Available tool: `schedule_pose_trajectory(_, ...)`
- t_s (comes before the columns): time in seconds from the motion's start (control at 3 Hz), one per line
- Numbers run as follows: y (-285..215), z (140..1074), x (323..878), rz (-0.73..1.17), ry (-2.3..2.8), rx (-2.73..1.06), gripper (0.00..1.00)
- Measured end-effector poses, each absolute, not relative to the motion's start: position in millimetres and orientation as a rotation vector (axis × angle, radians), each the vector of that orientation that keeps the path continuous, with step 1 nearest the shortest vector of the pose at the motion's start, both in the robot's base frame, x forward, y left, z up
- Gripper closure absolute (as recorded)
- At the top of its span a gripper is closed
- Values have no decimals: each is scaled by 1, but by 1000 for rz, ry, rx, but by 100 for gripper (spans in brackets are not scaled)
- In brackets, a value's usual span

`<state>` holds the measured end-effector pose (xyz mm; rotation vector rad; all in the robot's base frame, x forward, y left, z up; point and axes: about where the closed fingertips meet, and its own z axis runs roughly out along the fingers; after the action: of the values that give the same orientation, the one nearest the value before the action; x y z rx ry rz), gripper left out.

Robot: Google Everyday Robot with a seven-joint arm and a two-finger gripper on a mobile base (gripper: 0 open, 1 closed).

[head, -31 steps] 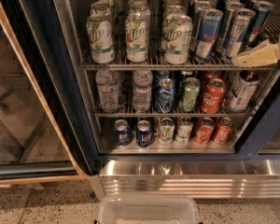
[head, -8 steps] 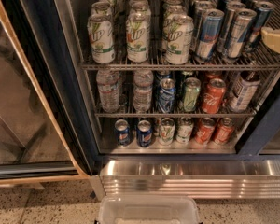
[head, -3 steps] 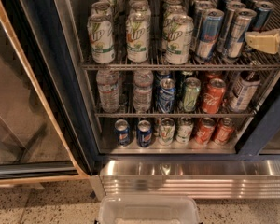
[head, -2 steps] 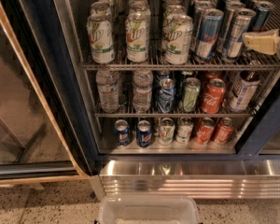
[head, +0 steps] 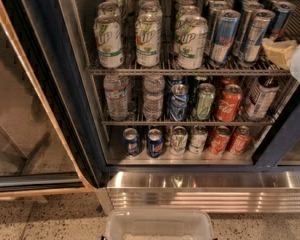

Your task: Pick redbull can from top shelf of fridge

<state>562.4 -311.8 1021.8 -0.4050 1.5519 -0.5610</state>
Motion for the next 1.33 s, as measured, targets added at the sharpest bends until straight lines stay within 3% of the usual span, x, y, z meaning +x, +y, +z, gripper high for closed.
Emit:
schedule_pose_trajectory(0.33,-293,1024,553,-567,1538,-451,54)
schedule_pose_trajectory(0.67,-293,1024,553,-568,1537,-453,38)
schedule_pose_trajectory(1.0,-293,1024,553,-568,1537,-453,35)
schedule_pose_trajectory(1.33,-293,1024,553,-567,1537,-453,24)
